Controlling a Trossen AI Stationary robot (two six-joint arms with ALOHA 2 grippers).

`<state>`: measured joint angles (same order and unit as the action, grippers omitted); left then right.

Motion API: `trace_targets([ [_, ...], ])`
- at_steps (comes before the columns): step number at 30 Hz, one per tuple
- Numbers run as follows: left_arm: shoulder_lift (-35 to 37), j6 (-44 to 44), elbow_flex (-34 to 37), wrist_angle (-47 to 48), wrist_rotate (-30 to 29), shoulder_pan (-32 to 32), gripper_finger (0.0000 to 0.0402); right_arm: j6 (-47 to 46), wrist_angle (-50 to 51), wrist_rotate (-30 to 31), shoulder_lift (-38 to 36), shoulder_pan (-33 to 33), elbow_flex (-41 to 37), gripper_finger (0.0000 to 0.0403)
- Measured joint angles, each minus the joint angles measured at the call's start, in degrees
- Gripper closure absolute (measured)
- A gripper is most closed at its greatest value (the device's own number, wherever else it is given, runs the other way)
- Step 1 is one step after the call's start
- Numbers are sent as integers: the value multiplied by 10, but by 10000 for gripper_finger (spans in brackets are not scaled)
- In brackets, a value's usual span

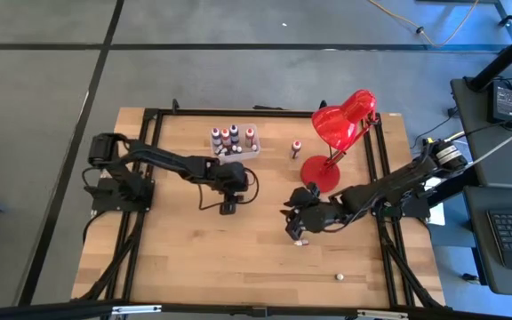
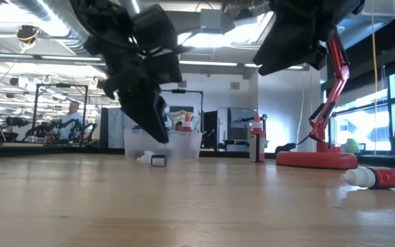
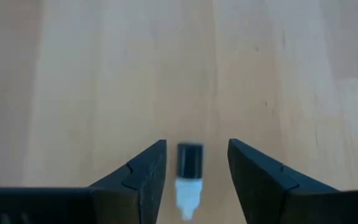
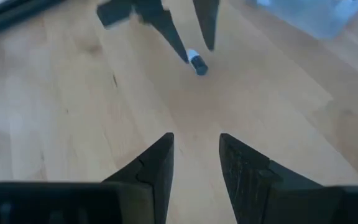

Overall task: Pick & Place food coloring
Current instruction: Put the small brown food coloring bottle into the transparent bin

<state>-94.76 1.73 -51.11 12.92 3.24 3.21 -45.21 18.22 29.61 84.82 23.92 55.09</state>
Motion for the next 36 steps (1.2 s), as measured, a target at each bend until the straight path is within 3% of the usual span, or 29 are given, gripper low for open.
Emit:
trace_targets([
  [10,-70,1,-3,-12,10,1,233,-10,-7,4,2,0,-3,272],
  [26,-70,-44,0,-37,8,-2,233,-8,-5,4,2,0,-3,272],
  [36,-70,-4,-3,8,-7,-3,234,-8,-4,4,2,0,-2,272],
])
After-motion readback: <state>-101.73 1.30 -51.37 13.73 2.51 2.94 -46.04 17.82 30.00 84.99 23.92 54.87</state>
